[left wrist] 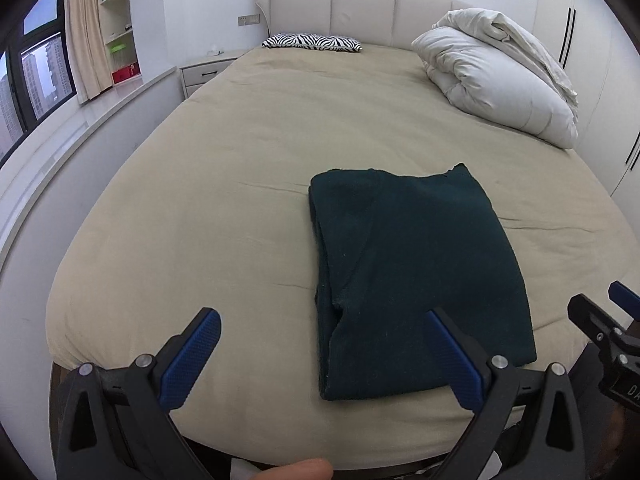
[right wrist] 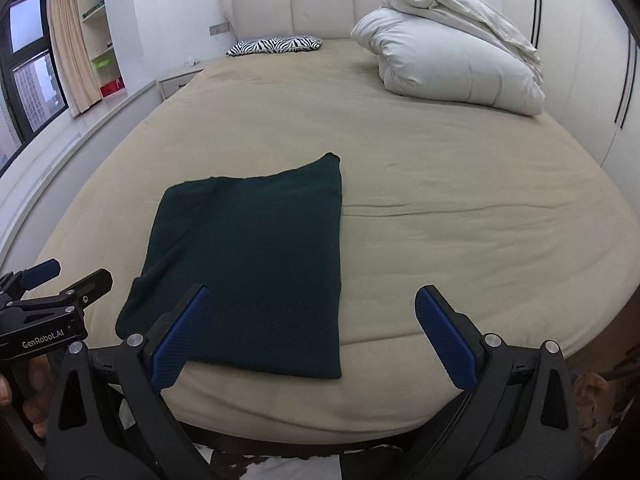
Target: Fold small clothes
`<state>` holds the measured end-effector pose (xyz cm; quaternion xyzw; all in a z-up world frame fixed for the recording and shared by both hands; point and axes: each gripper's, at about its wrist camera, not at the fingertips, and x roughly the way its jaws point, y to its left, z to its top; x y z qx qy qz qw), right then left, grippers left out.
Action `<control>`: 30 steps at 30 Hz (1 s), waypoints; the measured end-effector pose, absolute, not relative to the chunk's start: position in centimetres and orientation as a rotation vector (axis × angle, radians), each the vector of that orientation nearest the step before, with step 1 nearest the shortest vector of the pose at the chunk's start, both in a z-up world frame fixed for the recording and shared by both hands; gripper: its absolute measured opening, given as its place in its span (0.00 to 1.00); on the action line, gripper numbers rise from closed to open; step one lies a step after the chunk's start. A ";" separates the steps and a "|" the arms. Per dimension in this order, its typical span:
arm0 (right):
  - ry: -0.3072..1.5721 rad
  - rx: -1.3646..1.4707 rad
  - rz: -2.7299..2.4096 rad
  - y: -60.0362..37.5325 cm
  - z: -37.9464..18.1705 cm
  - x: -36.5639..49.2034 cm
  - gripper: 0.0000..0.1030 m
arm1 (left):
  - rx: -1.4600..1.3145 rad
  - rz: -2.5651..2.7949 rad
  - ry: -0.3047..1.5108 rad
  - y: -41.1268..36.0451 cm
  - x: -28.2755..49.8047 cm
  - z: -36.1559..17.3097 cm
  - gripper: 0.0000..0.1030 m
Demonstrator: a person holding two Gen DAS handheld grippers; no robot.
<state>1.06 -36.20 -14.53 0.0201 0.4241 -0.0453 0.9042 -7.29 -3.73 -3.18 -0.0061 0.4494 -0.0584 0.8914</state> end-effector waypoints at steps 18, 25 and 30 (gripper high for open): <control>0.938 0.068 -0.100 -35.5 -16.2 2.1 1.00 | -0.001 -0.113 0.941 -3.3 -7.1 -3.9 1.00; 0.940 0.068 -0.094 -35.3 -15.9 2.2 1.00 | 0.001 -0.115 0.942 -3.3 -7.1 -4.0 1.00; 0.942 0.070 -0.095 -35.2 -16.0 2.2 1.00 | -0.002 -0.114 0.943 -3.3 -7.2 -4.0 1.00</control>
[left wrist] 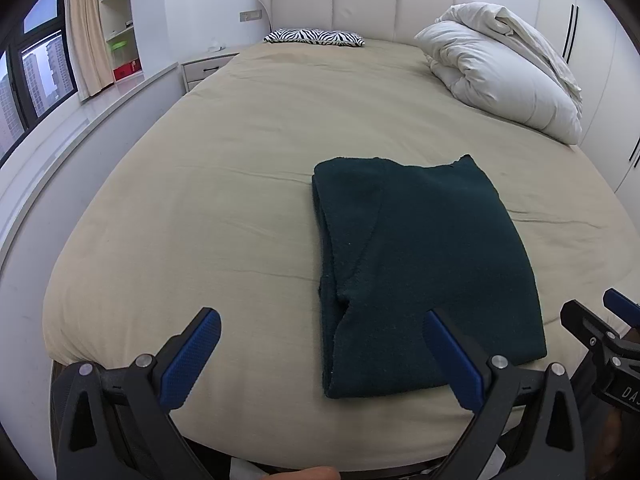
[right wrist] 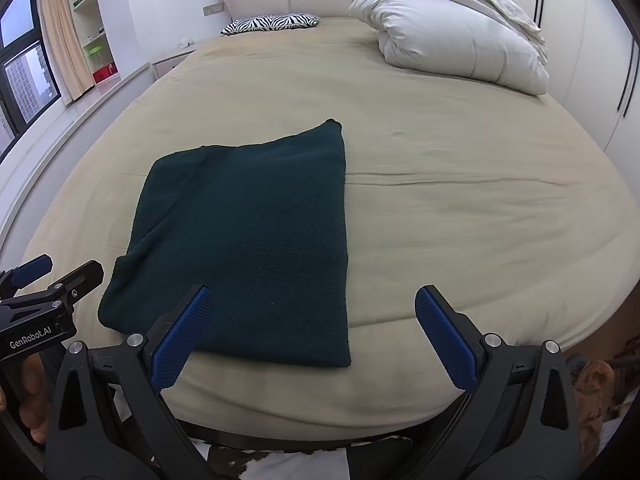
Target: Fold small clothes
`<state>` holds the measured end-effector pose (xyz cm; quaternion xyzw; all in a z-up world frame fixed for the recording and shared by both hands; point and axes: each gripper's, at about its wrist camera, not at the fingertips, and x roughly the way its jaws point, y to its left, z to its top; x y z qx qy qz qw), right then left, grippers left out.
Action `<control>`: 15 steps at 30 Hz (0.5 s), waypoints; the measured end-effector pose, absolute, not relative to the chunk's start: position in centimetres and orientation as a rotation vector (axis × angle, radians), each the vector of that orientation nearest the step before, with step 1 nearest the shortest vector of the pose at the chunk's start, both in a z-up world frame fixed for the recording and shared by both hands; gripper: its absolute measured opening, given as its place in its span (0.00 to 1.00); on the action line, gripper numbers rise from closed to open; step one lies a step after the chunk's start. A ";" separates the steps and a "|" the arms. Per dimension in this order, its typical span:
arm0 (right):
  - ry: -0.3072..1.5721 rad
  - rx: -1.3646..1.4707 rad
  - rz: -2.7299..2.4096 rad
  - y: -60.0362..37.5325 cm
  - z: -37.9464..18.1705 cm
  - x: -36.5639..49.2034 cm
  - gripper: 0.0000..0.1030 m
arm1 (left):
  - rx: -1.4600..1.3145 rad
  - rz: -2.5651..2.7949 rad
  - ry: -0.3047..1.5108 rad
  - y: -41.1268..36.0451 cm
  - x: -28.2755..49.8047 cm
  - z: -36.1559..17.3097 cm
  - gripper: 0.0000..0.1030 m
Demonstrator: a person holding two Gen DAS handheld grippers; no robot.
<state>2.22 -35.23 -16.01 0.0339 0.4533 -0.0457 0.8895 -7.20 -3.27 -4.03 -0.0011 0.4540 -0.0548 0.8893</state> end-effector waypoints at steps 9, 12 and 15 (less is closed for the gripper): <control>0.945 0.068 -0.089 -35.0 -16.2 2.3 1.00 | -0.002 -0.114 0.944 -3.3 -7.2 -4.0 1.00; 0.948 0.068 -0.087 -35.1 -16.2 2.3 1.00 | -0.003 -0.114 0.945 -3.3 -7.2 -4.0 1.00; 0.948 0.069 -0.086 -35.0 -16.3 2.3 1.00 | -0.003 -0.114 0.943 -3.2 -7.3 -4.0 1.00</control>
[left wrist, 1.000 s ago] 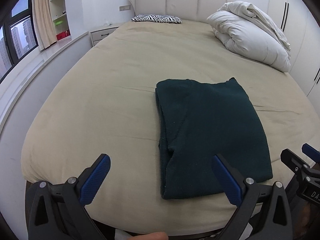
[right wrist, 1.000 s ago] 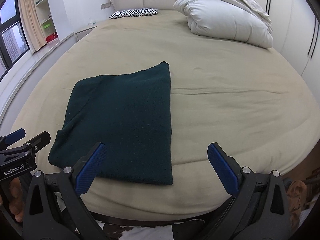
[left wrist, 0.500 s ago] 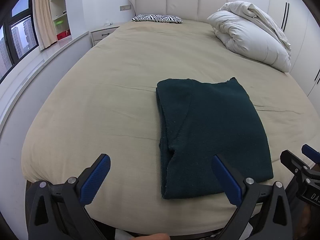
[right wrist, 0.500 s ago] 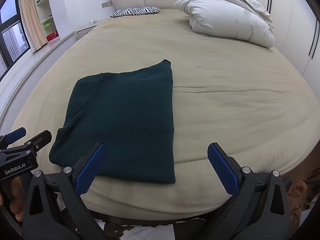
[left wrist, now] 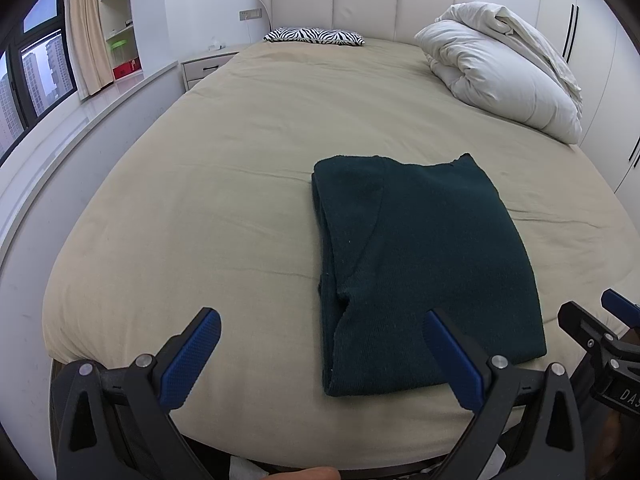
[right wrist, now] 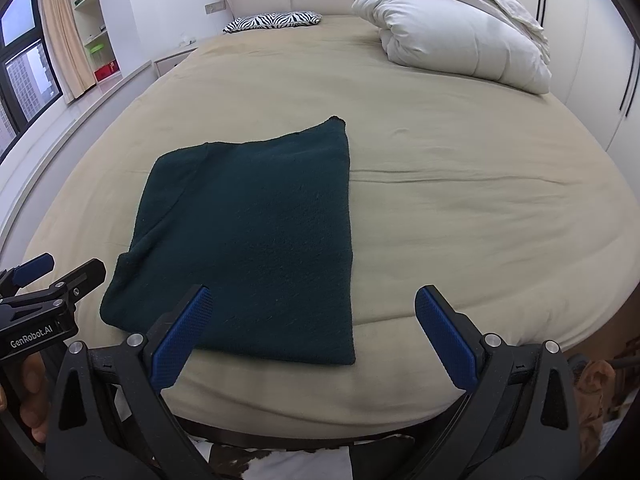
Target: Fold small clothes
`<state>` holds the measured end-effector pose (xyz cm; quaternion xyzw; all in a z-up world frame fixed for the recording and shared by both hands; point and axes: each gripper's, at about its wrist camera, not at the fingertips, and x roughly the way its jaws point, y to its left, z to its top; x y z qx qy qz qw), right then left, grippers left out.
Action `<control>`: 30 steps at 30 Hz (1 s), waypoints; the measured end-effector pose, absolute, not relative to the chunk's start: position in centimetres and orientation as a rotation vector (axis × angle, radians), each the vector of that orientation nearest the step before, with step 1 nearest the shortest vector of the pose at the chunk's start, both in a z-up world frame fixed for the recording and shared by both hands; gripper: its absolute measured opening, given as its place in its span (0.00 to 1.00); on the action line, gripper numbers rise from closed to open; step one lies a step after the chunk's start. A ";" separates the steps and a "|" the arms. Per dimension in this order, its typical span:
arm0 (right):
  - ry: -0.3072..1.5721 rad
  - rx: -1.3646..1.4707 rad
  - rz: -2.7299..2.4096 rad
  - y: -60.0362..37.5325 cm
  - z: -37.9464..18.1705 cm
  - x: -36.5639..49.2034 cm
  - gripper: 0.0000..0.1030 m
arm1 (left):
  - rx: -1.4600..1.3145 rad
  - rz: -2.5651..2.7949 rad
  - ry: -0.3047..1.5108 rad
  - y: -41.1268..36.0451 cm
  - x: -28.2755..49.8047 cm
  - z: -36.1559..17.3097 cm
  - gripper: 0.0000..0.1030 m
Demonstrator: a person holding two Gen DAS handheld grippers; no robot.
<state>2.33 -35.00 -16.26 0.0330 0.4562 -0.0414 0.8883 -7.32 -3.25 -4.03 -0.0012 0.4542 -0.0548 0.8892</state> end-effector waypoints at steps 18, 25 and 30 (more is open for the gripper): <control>0.951 0.072 -0.082 -34.8 -16.4 2.3 1.00 | -0.001 -0.114 0.944 -3.3 -7.4 -4.1 1.00; 0.952 0.074 -0.081 -34.9 -16.5 2.3 1.00 | -0.002 -0.115 0.944 -3.3 -7.4 -4.1 1.00; 0.954 0.077 -0.078 -34.8 -16.5 2.3 1.00 | -0.001 -0.115 0.945 -3.3 -7.5 -4.1 1.00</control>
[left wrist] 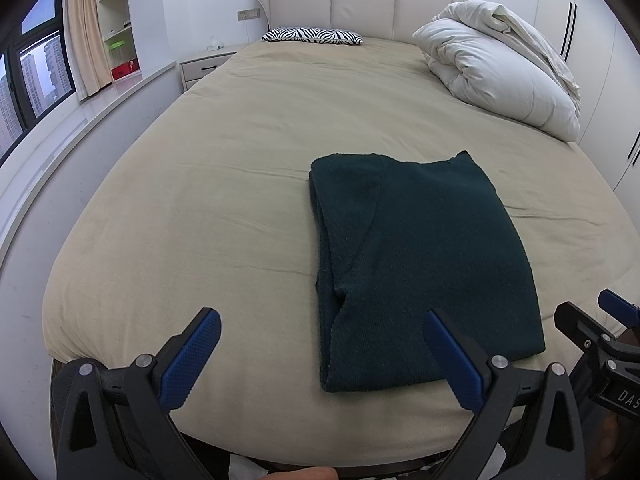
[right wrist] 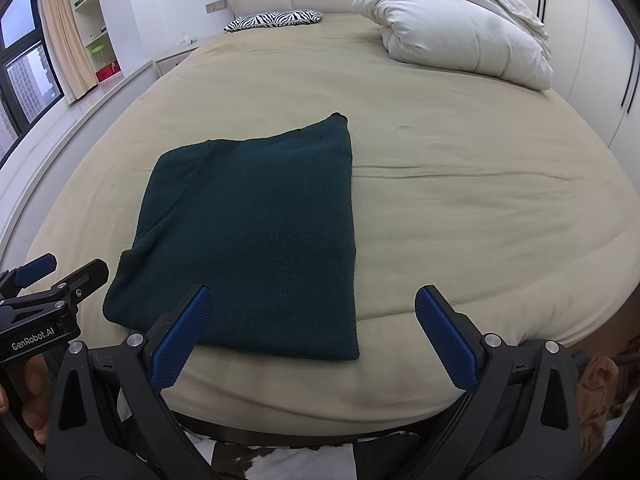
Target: Fold small clothes
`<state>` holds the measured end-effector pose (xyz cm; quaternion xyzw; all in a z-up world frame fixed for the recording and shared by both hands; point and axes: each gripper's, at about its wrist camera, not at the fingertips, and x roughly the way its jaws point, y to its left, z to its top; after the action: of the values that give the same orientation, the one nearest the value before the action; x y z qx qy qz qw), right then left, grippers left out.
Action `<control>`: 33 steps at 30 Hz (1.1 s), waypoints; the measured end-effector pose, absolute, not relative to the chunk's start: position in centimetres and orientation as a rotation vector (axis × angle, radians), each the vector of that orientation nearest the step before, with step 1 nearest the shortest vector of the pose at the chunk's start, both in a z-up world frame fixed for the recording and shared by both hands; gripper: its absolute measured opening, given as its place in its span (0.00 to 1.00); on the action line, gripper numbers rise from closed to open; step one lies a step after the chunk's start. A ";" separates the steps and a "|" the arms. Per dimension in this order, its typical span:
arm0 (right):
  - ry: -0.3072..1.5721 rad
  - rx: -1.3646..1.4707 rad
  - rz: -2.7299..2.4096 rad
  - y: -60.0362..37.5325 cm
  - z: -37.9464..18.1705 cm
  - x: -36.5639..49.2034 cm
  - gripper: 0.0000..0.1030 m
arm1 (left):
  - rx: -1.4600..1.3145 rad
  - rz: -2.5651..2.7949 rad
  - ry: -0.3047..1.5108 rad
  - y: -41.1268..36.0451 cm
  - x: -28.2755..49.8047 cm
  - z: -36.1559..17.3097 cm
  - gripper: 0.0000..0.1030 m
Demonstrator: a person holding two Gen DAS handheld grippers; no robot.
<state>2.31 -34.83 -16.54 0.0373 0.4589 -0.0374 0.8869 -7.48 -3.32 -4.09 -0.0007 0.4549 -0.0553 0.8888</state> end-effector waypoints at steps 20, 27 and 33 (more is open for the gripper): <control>0.960 0.081 -0.069 -35.0 -16.8 2.4 1.00 | 0.006 -0.136 0.958 -3.4 -7.9 -4.5 1.00; 0.961 0.083 -0.070 -34.9 -16.9 2.4 1.00 | 0.005 -0.142 0.961 -3.4 -7.9 -4.5 1.00; 0.968 0.082 -0.065 -34.9 -17.2 2.5 1.00 | 0.004 -0.147 0.954 -3.3 -7.9 -4.4 1.00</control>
<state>2.52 -34.90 -17.16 0.0393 0.4650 -0.0313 0.8839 -7.94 -3.27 -4.45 0.0021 0.4589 -0.0709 0.8857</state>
